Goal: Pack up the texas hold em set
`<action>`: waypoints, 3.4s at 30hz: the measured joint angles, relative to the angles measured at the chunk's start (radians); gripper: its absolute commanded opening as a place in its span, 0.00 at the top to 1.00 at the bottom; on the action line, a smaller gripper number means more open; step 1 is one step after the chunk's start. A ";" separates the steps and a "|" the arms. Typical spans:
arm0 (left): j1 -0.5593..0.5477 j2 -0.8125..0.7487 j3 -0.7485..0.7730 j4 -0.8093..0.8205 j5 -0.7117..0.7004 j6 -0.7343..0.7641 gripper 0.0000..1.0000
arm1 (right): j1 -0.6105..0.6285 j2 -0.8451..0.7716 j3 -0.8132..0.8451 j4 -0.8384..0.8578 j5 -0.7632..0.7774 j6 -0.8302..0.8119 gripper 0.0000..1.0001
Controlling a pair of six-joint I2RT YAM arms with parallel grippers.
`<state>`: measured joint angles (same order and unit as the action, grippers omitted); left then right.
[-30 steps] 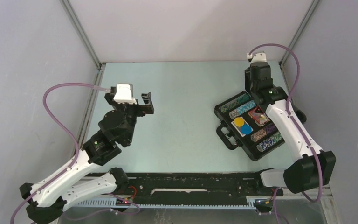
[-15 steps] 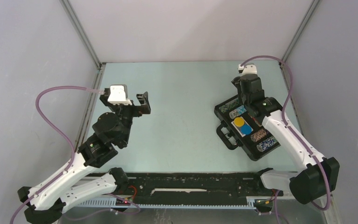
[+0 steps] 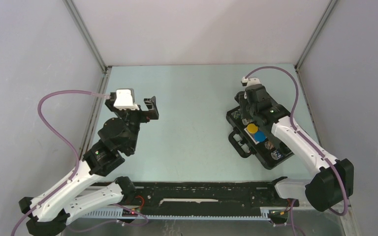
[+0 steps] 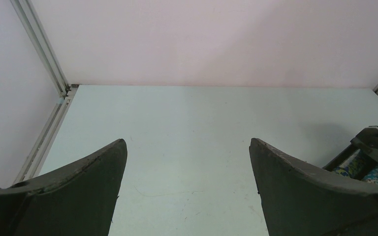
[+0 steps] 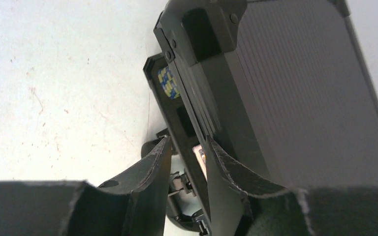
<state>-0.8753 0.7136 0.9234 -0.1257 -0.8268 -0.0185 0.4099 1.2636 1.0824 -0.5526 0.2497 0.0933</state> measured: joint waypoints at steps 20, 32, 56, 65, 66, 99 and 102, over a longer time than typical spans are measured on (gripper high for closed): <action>0.011 0.066 0.021 -0.078 0.047 -0.050 0.00 | 0.095 -0.193 -0.027 -0.110 -0.066 0.183 0.00; 0.012 0.175 0.105 -0.205 0.491 -0.461 0.00 | -0.249 -0.184 -0.158 -0.010 -0.404 0.282 0.01; -0.105 1.101 -0.016 0.546 0.986 -1.189 0.42 | -0.458 -0.319 -0.661 0.633 -0.547 0.519 0.23; -0.153 1.231 0.003 0.709 0.933 -1.358 0.48 | -0.476 -0.352 -0.695 0.670 -0.592 0.502 0.23; -0.155 1.231 0.003 0.716 0.917 -1.373 0.48 | -0.476 -0.357 -0.702 0.673 -0.592 0.499 0.23; -0.171 1.290 0.000 0.768 0.784 -1.461 0.54 | -0.481 -0.328 -0.710 0.722 -0.627 0.496 0.23; -0.171 1.290 0.003 0.766 0.786 -1.442 0.54 | -0.481 -0.328 -0.710 0.723 -0.628 0.496 0.24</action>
<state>-1.0462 2.0033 0.9260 0.6399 -0.0410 -1.4605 -0.0708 0.9360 0.3729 0.1699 -0.3779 0.5888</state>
